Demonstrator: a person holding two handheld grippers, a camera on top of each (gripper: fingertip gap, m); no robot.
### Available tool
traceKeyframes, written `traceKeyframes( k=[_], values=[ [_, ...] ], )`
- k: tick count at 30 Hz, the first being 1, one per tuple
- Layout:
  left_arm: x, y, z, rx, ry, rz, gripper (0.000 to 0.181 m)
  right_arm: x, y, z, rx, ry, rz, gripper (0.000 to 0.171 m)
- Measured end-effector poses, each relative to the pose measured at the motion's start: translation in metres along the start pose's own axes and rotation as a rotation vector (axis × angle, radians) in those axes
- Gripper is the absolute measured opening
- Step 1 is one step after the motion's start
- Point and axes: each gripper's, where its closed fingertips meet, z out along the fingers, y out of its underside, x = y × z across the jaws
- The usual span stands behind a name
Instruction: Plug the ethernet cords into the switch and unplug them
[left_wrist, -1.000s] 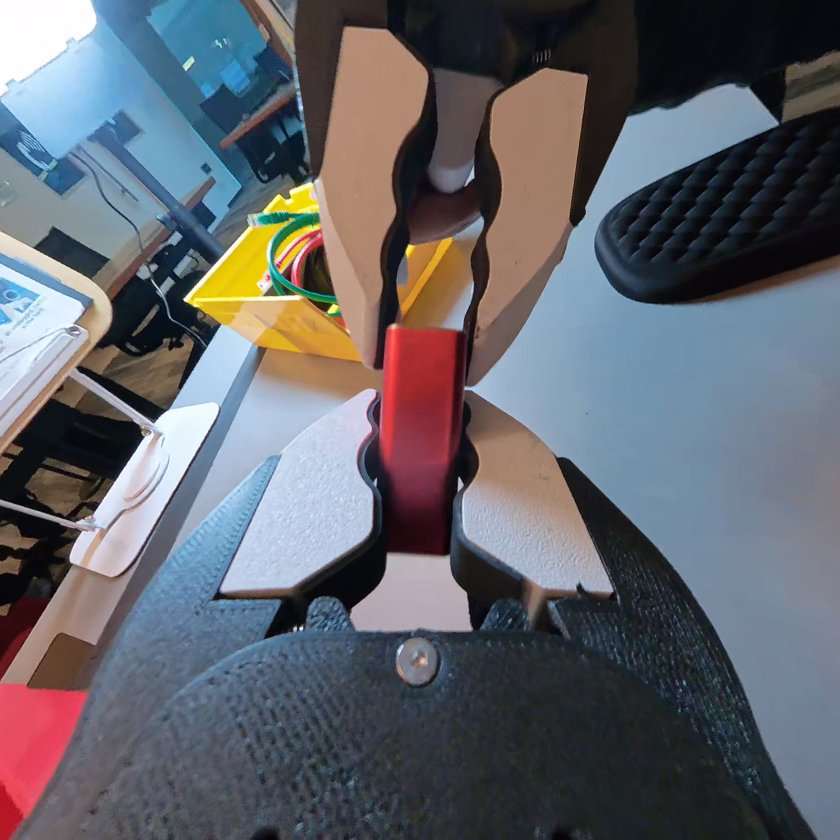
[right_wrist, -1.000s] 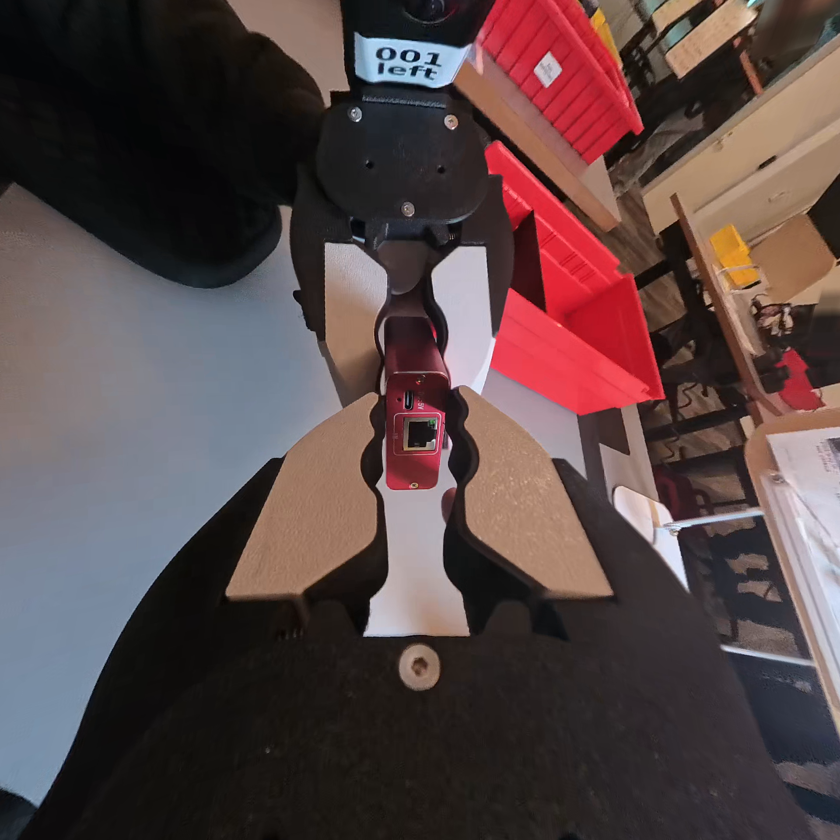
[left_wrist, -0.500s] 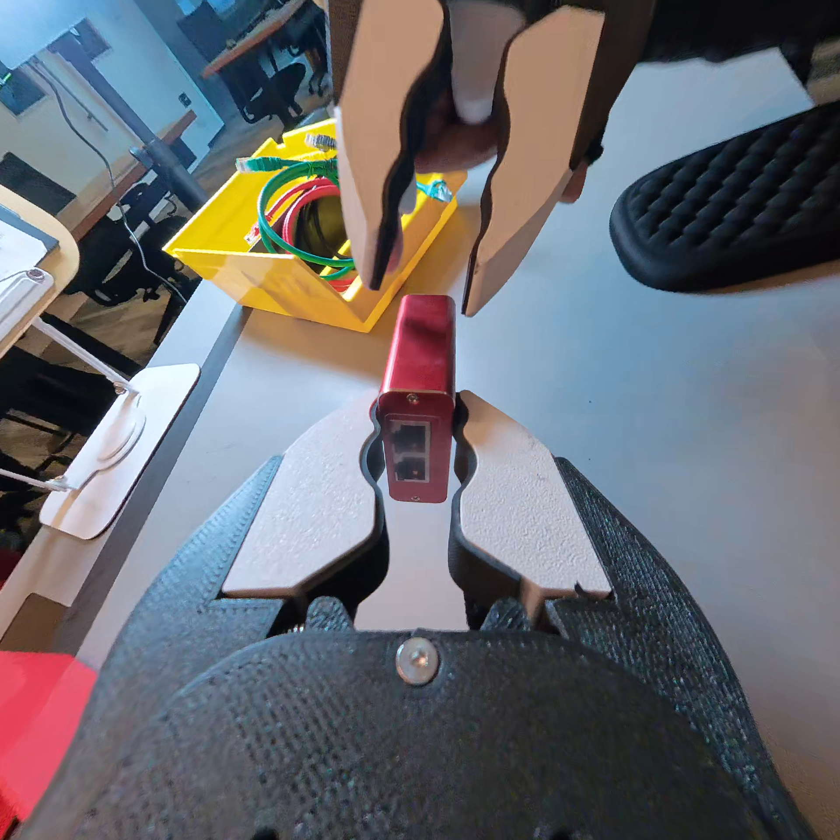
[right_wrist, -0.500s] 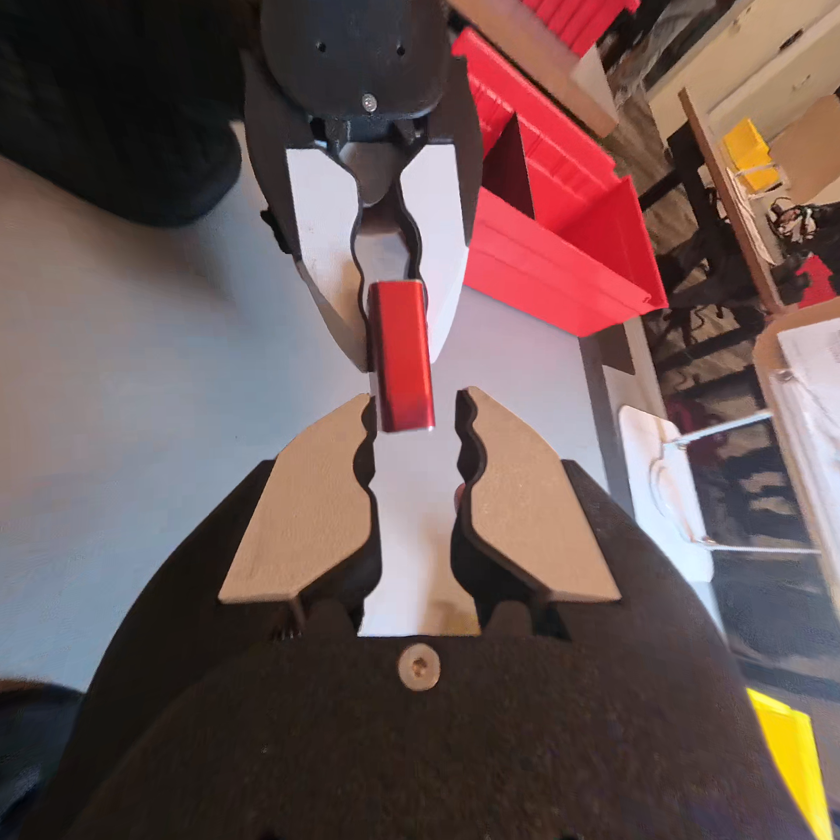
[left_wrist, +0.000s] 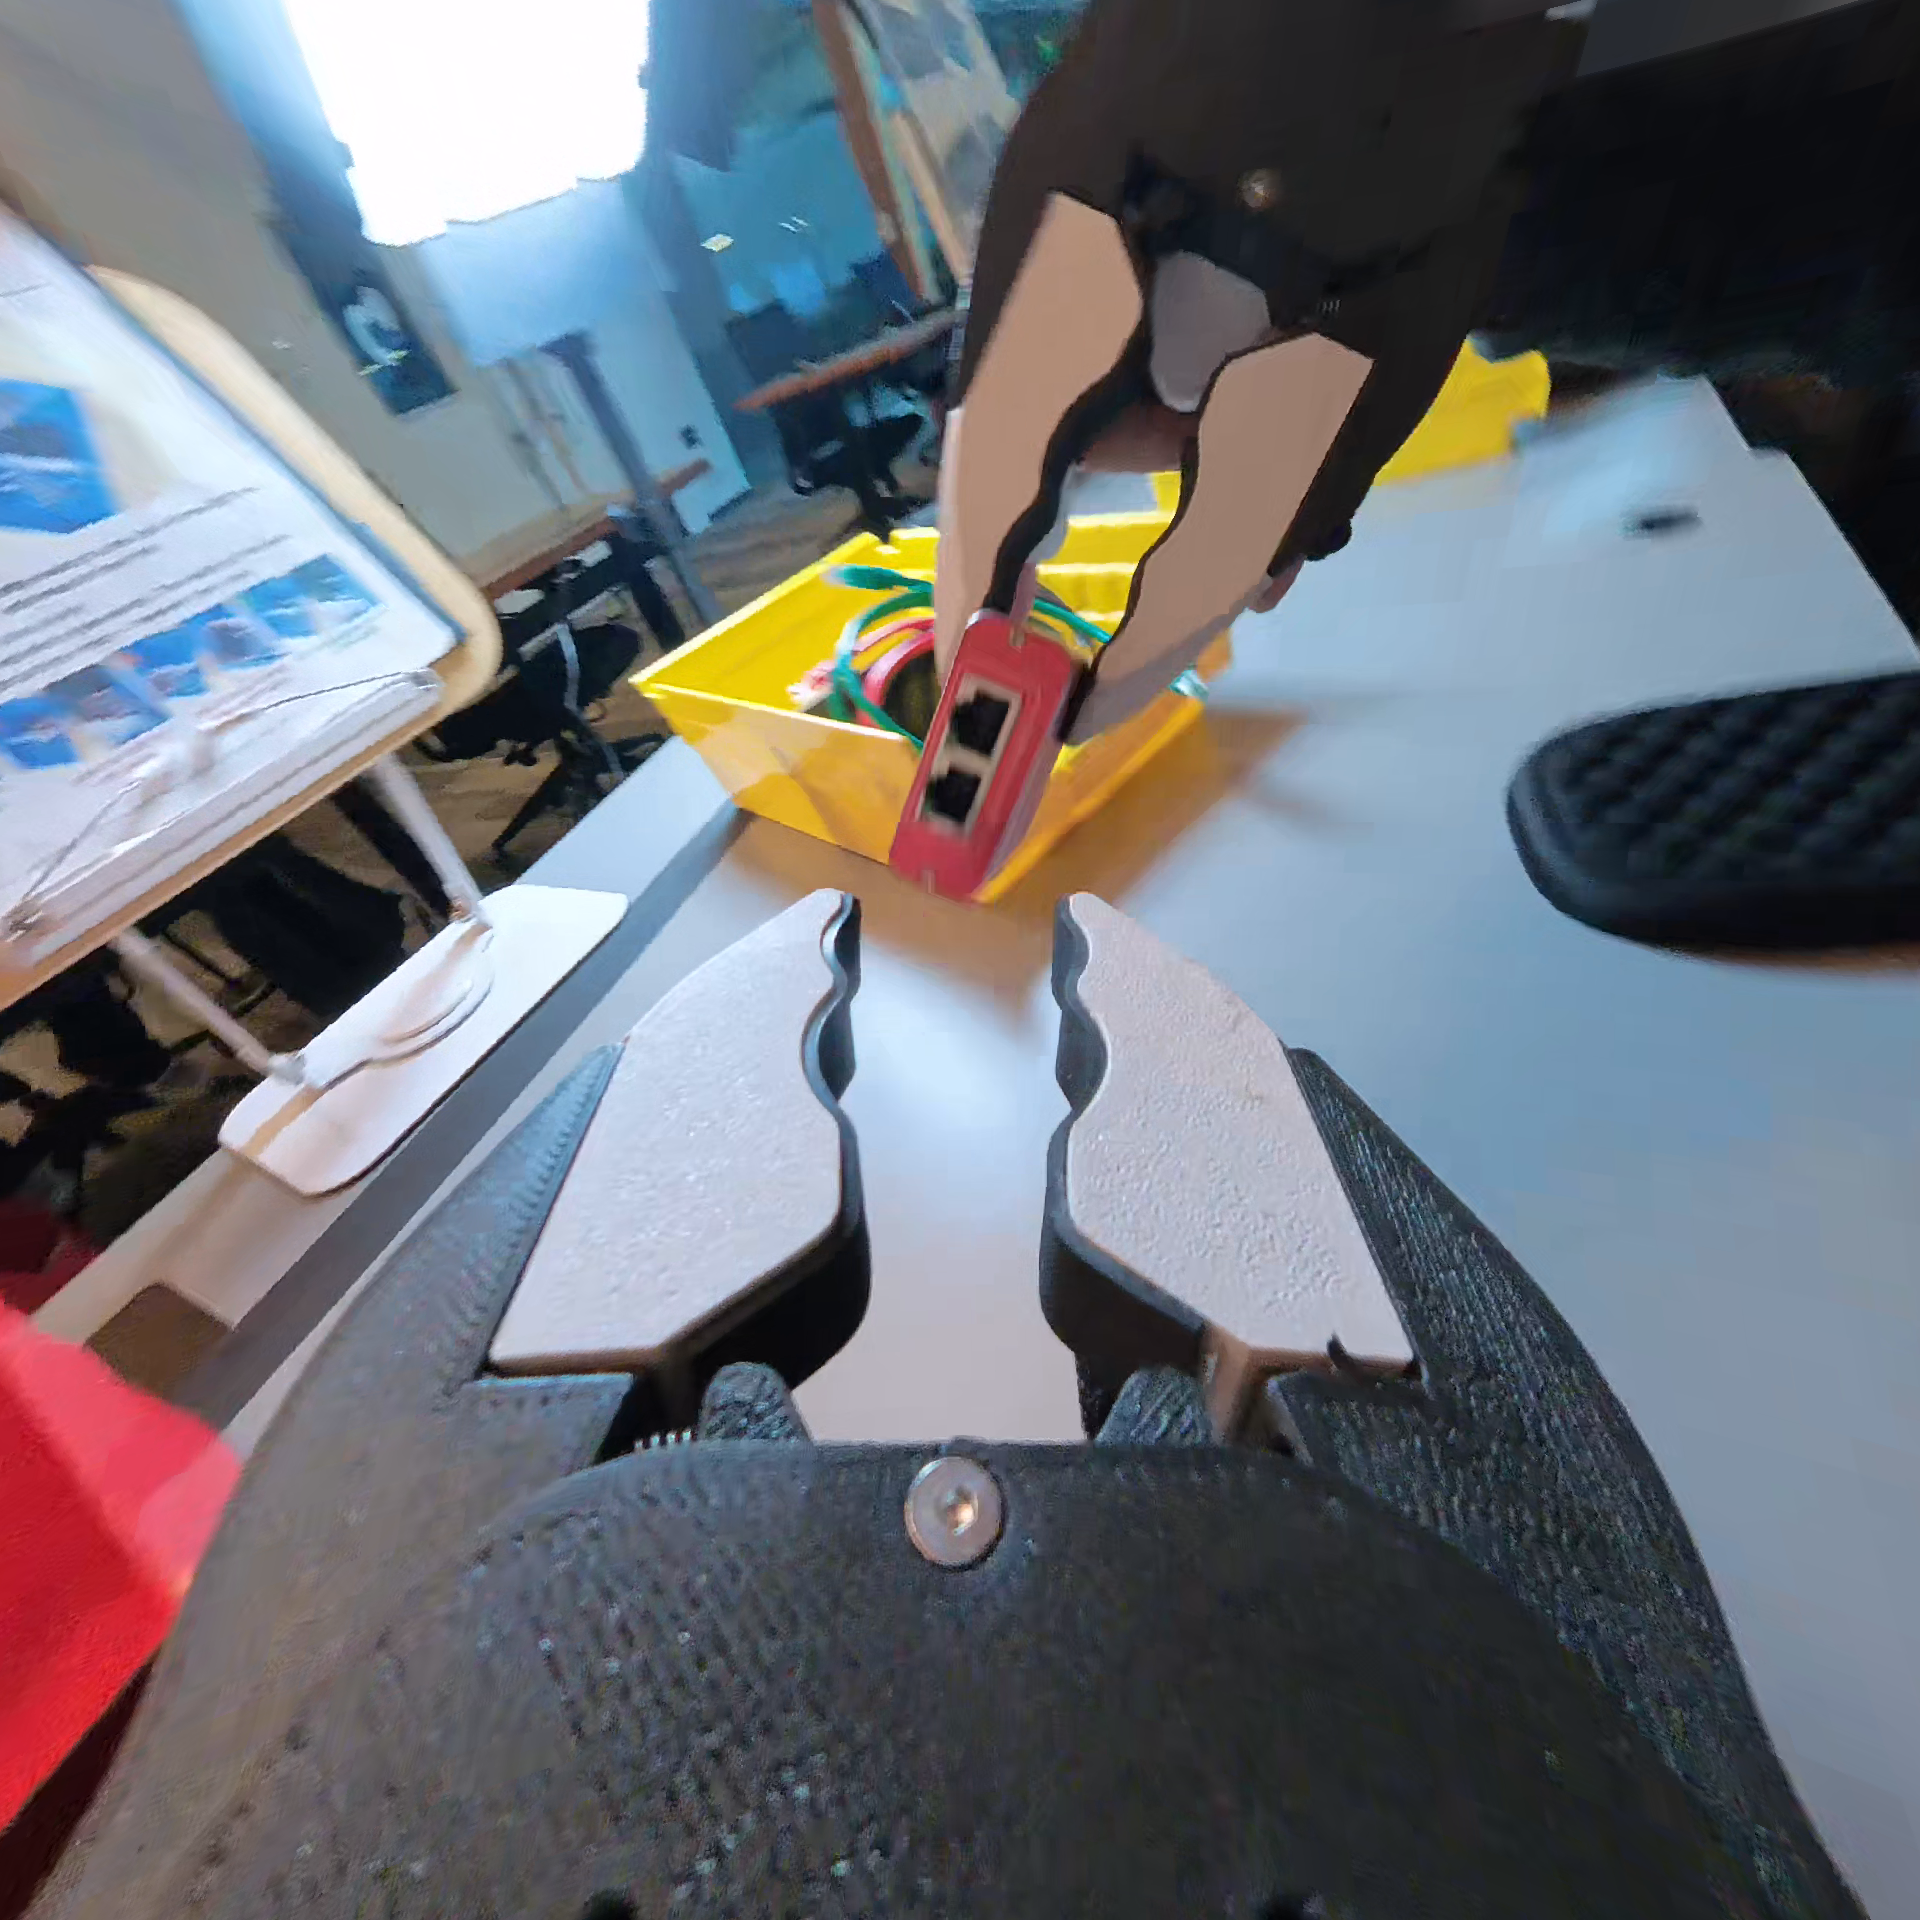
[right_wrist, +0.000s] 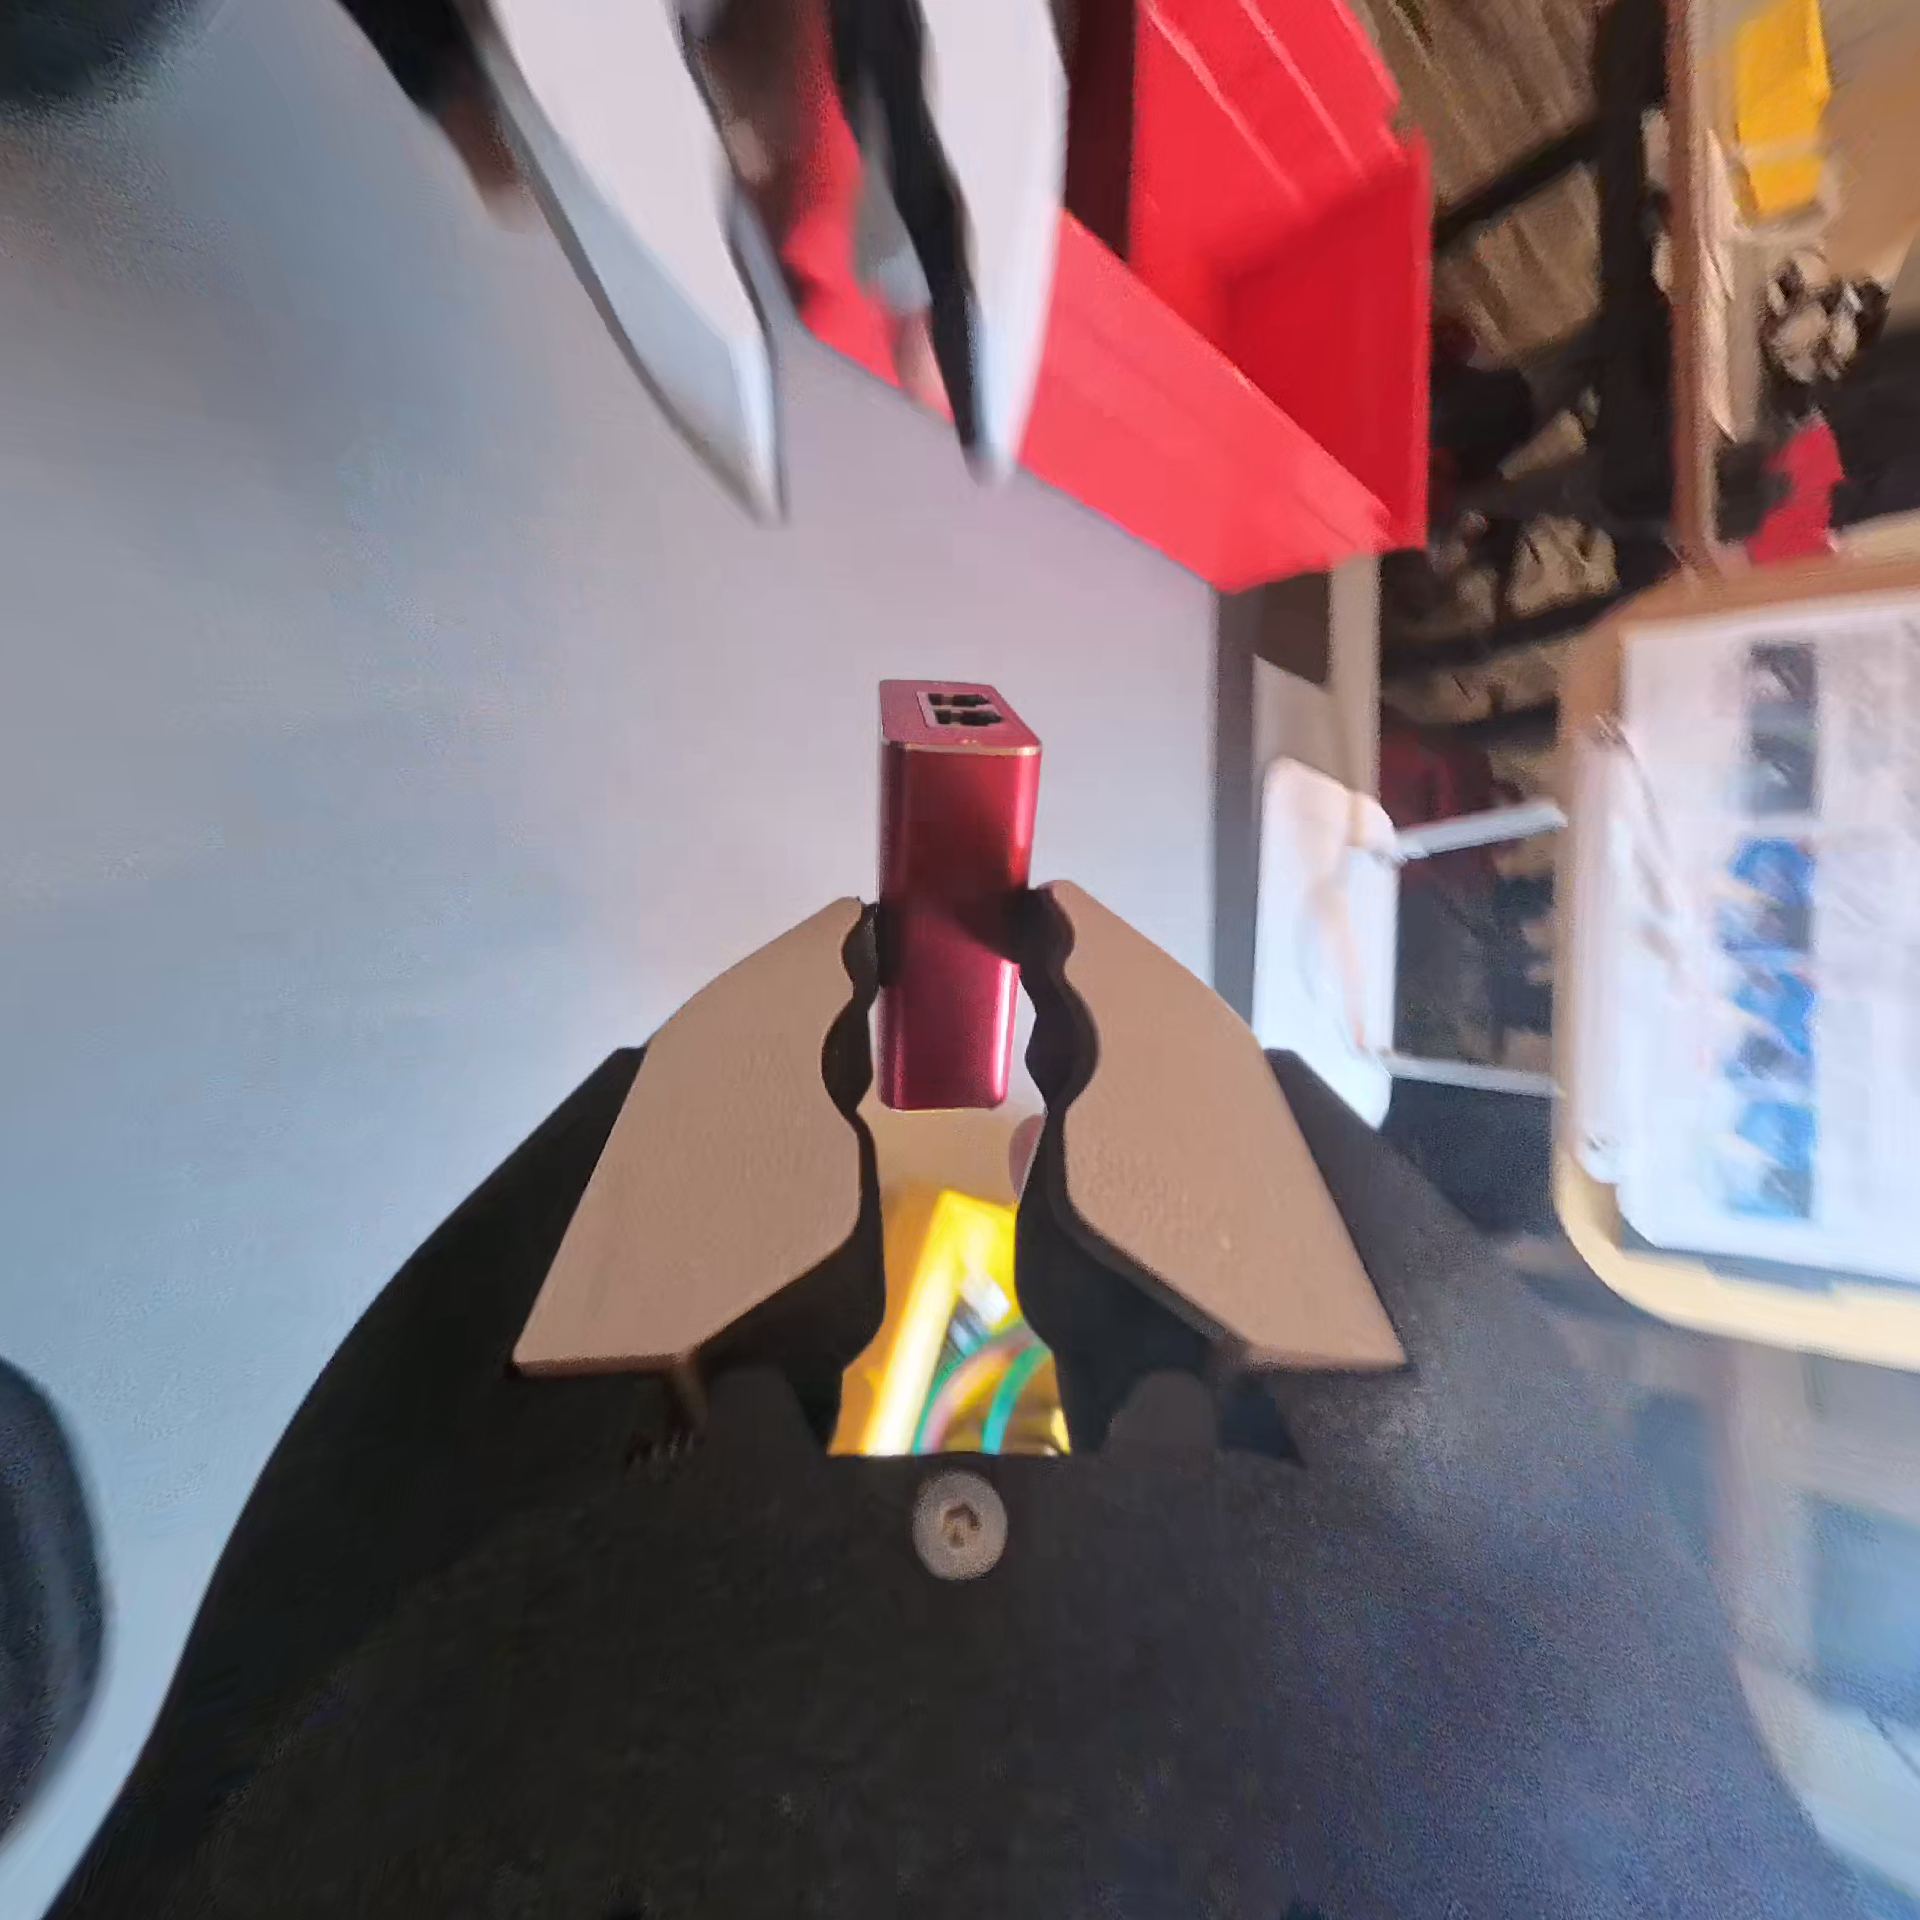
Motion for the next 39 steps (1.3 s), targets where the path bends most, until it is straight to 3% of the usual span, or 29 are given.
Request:
traceKeyframes(
  k=[4,8,12,16,28,39],
  values=[
    [-0.026,-0.01,-0.021,0.076,-0.058,-0.145,0.03,0.09,0.081,-0.031,-0.218,0.206,0.062,0.027],
    [-0.021,0.0,-0.027,0.064,-0.063,-0.153,0.03,0.166,0.184,-0.054,-0.448,0.349,0.15,0.027],
    [-0.013,0.018,-0.021,-0.018,-0.071,-0.091,0.03,0.185,0.27,-0.039,-0.556,0.305,0.227,0.027],
    [-0.01,0.031,-0.015,-0.057,-0.062,-0.075,0.029,0.171,0.325,-0.008,-0.606,0.206,0.227,0.027],
    [-0.003,0.055,-0.005,-0.118,-0.023,-0.099,0.027,0.135,0.369,0.049,-0.673,-0.023,0.24,0.026],
    [0.001,0.059,-0.003,-0.125,-0.001,-0.114,0.028,0.12,0.36,0.049,-0.637,-0.155,0.459,0.038]
  ],
)
